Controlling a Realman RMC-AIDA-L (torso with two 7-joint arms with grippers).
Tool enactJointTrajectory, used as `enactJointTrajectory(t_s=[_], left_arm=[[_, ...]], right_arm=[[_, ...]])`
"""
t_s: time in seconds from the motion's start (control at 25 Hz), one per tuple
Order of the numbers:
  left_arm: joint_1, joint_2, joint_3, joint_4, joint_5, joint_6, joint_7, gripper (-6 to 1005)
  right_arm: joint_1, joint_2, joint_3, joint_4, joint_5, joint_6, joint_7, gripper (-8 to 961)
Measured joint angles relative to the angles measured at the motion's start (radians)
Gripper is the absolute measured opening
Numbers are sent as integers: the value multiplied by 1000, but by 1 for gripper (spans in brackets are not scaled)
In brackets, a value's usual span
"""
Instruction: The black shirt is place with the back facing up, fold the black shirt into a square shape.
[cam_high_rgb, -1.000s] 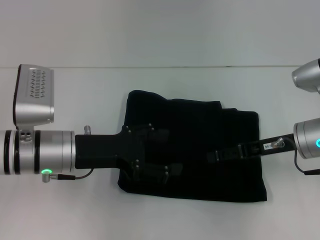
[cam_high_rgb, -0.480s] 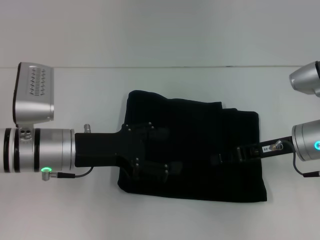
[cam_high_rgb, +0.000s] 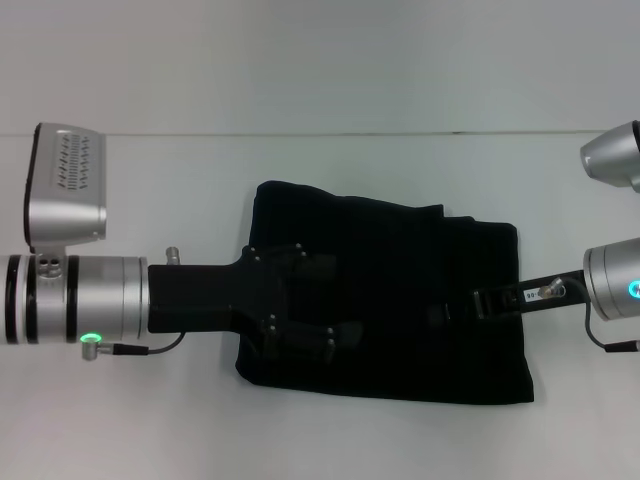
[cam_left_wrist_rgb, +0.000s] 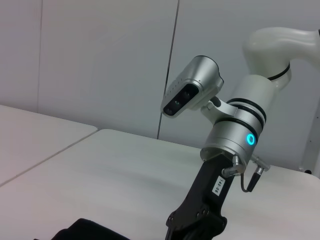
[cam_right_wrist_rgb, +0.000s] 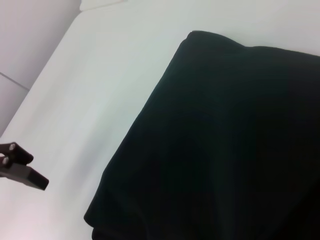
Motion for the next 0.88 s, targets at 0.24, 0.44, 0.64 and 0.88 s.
enactJointTrajectory(t_s=[0.24, 0.44, 0.64, 0.88], left_arm=[[0, 1, 0, 1, 0, 0, 0, 934], [0, 2, 0, 2, 0, 0, 0, 934], [0, 2, -3, 2, 0, 0, 0, 934], [0, 4, -11, 4, 0, 0, 0, 934]], right_arm=[[1, 8, 9, -2, 1, 2, -12, 103], [-3, 9, 55, -4, 2, -7, -45, 99], [-8, 9, 110, -6, 3, -38, -91, 99], [-10, 9, 164, -17, 5, -82, -138, 100]])
